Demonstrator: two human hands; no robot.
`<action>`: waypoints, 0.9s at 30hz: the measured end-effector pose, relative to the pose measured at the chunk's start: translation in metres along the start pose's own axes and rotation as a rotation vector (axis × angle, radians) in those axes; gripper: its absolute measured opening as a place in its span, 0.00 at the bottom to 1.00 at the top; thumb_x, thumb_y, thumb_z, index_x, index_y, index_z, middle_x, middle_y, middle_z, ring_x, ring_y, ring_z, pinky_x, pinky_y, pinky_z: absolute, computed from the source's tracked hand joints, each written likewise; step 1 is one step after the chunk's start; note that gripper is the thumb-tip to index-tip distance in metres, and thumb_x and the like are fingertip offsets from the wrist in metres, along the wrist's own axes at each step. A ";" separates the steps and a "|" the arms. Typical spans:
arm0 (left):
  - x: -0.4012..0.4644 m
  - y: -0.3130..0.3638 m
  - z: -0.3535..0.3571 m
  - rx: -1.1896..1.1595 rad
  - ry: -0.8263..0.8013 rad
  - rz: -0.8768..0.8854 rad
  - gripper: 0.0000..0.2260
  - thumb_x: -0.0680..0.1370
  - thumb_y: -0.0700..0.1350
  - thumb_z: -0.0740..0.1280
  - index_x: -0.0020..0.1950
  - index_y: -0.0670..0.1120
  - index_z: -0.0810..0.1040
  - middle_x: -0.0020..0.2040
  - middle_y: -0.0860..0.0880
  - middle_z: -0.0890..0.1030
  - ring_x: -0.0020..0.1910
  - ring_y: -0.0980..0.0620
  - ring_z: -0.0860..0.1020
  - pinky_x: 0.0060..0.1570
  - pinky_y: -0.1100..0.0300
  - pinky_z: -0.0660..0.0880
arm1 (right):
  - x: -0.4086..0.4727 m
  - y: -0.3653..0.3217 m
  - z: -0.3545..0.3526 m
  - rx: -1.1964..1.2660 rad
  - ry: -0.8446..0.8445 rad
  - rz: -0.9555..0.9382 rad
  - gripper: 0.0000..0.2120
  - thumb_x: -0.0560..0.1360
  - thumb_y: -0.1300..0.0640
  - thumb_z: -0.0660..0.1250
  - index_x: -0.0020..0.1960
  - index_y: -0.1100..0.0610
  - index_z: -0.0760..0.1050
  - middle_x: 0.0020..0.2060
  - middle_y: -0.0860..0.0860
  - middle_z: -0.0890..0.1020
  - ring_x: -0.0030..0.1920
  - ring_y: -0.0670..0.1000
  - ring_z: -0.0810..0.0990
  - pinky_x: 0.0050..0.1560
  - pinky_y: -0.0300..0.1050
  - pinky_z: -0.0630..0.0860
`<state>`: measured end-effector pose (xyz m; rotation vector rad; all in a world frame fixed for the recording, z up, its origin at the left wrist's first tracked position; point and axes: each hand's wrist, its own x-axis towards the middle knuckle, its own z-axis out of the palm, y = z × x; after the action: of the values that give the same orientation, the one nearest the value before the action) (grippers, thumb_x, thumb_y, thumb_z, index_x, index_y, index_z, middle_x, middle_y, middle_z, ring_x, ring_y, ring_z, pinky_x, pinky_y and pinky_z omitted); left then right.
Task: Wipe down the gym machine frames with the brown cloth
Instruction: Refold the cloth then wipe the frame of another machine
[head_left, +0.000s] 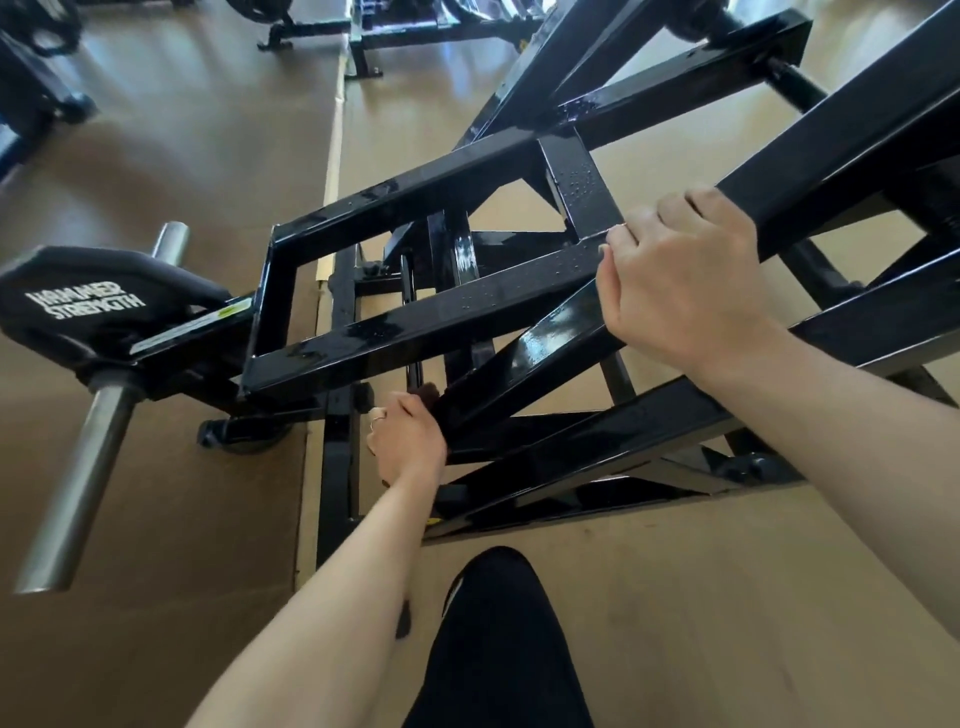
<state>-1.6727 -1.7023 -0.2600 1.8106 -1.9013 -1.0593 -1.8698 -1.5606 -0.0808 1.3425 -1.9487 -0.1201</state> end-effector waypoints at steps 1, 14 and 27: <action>-0.003 0.001 0.001 -0.008 0.016 0.018 0.17 0.87 0.50 0.48 0.62 0.44 0.73 0.61 0.40 0.73 0.61 0.38 0.72 0.58 0.43 0.72 | 0.000 0.000 0.001 0.002 0.019 0.000 0.26 0.84 0.54 0.46 0.40 0.62 0.76 0.37 0.59 0.79 0.40 0.62 0.75 0.51 0.57 0.70; -0.014 0.010 0.012 -0.188 0.110 0.250 0.17 0.87 0.50 0.49 0.59 0.45 0.76 0.53 0.55 0.72 0.52 0.55 0.70 0.50 0.57 0.65 | -0.002 0.001 0.010 0.029 0.110 -0.007 0.25 0.84 0.55 0.47 0.39 0.62 0.76 0.35 0.58 0.77 0.39 0.61 0.74 0.50 0.55 0.72; -0.067 0.054 0.022 -0.331 0.229 0.364 0.11 0.86 0.50 0.55 0.53 0.47 0.74 0.52 0.51 0.72 0.50 0.51 0.72 0.44 0.64 0.68 | -0.001 0.000 0.014 0.048 0.109 0.017 0.25 0.84 0.54 0.46 0.39 0.63 0.75 0.35 0.59 0.77 0.40 0.61 0.74 0.52 0.57 0.72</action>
<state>-1.7160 -1.6362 -0.2202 1.2839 -1.7121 -0.9269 -1.8787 -1.5644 -0.0916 1.3351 -1.8823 0.0082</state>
